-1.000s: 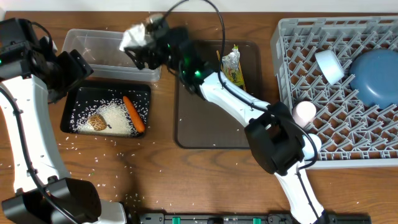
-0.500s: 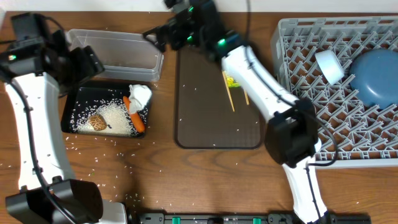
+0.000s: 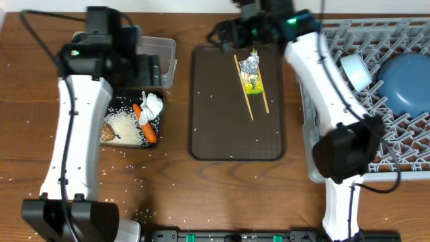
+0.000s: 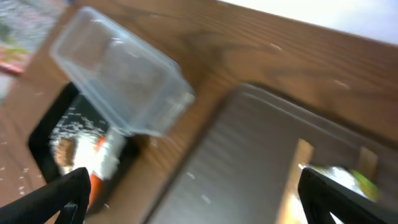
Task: Sort waste into correct bins and load items into the dishwasher rack
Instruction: 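Take the tissue with the left gripper and drop it into the clear bin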
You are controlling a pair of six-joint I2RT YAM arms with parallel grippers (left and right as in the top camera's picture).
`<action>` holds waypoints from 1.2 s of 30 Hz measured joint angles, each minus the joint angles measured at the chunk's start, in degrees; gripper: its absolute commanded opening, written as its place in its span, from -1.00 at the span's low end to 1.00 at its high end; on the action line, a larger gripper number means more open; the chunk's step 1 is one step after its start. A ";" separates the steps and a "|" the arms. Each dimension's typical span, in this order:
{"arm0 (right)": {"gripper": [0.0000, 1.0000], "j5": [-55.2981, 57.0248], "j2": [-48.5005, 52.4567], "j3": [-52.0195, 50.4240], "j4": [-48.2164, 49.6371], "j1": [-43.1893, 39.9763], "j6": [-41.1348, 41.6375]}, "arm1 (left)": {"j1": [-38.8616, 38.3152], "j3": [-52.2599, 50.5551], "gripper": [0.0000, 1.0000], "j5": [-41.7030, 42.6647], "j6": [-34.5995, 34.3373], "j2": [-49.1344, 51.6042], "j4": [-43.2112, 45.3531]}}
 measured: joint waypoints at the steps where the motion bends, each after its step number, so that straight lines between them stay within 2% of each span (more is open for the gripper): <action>1: 0.98 0.46 -0.31 0.00 -1.53 -1.25 -0.17 | -0.98 0.00 0.66 -0.44 0.39 0.46 0.00; 5: 0.93 1.84 -0.50 0.00 -5.84 -4.90 -1.38 | -3.04 0.00 0.40 -1.09 1.66 4.83 -0.17; 7: 0.91 2.43 -0.50 0.00 -7.02 -5.75 -2.23 | -3.13 0.00 0.39 -1.40 1.73 8.15 -0.48; 16: 0.89 6.95 -0.50 0.00 -10.12 -5.70 -3.96 | -3.13 -0.04 0.05 -2.08 -0.81 18.88 -0.90; 27: 0.90 8.87 -0.50 0.00 -11.08 -5.70 -5.01 | -3.13 -0.04 0.03 -9.64 -11.43 23.10 0.28; 36: 0.91 9.44 -0.50 0.00 -11.52 -5.70 -5.38 | -3.13 -1.68 0.02 -11.96 -13.90 23.10 2.47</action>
